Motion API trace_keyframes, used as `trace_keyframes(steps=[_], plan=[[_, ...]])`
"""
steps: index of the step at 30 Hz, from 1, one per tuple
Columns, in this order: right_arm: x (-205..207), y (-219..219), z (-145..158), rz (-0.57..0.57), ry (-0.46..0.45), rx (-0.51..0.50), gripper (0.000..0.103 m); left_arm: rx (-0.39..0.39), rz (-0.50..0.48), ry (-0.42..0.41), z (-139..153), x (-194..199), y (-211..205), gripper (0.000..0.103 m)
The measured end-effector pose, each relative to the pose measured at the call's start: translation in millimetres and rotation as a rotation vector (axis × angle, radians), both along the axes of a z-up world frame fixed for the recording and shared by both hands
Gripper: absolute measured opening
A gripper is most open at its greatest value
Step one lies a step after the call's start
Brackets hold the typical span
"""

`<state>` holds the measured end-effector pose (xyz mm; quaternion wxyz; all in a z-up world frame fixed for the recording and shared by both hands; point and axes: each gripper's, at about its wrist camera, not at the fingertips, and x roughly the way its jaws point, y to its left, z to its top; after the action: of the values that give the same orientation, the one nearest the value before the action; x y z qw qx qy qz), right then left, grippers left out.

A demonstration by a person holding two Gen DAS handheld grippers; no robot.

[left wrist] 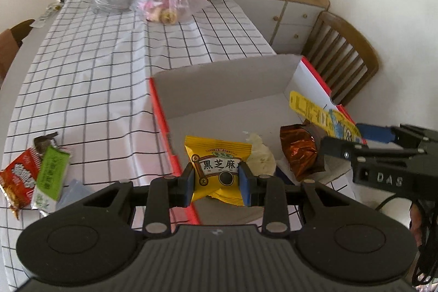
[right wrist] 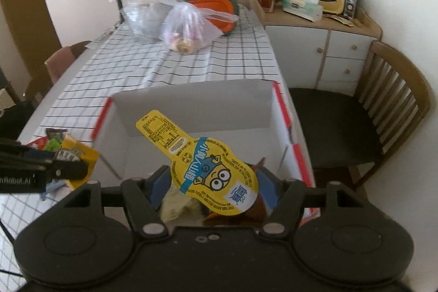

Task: Organize snacks
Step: 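Carry the yellow Minion packet and sesame packet over the red box, then open both tools to drop the yellow packets into the box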

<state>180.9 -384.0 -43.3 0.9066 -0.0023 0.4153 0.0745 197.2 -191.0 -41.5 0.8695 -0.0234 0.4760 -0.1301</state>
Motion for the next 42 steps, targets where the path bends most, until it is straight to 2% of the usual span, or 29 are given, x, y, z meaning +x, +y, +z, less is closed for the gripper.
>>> trace_keyframes(steps=[11, 21, 34, 40, 42], plan=[[42, -2, -30, 0.006, 0.072, -0.065, 0.067, 0.058, -0.017, 0.070, -31, 31, -39, 0.032], [63, 5, -54, 0.055, 0.132, -0.113, 0.067, 0.095, -0.015, 0.121, -55, 55, -51, 0.032], [69, 3, -53, 0.067, 0.137, -0.110, 0.068, 0.122, -0.022, 0.160, -72, 59, -59, 0.032], [63, -1, -47, 0.059, 0.117, -0.085, 0.074, 0.115, -0.025, 0.145, -68, 56, -59, 0.041], [60, -3, -43, 0.058, 0.112, -0.072, 0.075, 0.108, -0.022, 0.130, -65, 54, -58, 0.052]])
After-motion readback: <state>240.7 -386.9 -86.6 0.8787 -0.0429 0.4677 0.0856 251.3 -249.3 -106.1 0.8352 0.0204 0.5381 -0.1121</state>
